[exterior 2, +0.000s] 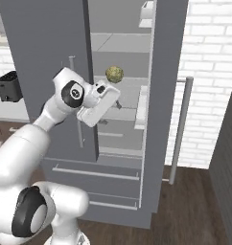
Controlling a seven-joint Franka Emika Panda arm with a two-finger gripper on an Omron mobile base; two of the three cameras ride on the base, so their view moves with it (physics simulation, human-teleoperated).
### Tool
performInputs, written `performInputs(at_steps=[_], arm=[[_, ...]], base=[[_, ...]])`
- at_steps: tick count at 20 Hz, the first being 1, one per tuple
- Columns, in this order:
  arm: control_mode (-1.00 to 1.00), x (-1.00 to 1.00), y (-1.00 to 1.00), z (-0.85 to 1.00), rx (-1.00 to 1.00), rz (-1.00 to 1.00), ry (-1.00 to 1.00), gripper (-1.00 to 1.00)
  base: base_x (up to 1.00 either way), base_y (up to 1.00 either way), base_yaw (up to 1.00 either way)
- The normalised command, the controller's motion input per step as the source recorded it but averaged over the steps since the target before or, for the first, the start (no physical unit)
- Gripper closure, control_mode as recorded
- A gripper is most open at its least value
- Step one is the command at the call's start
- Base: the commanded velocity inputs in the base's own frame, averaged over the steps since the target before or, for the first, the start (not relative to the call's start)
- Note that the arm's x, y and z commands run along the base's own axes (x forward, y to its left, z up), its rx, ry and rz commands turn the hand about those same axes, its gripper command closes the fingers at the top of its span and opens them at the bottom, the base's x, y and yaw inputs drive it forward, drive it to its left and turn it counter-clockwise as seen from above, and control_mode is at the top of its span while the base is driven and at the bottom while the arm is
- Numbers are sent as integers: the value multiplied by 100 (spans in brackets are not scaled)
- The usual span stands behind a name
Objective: Take the strawberry from the fridge and place it on top of the pancake, located on the dining counter.
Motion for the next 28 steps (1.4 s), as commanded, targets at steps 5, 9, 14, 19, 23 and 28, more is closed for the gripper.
performInputs(at_steps=[5, 9, 14, 19, 23, 28], arm=[[-100, 0, 95, -11, 64, 0, -35, -100], [-100, 1, 73, -26, 83, 0, -37, -100], [-100, 23, 78, 12, 55, -4, -31, -100], [-100, 19, 77, 65, -17, -7, -10, -100], [-100, 61, 35, 55, -5, -10, -1, -100], [-100, 62, 1, 1, 9, 0, 0, -100]], base=[[0, 0, 0], [0, 0, 0], [0, 0, 0], [0, 0, 0], [0, 0, 0], [0, 0, 0]])
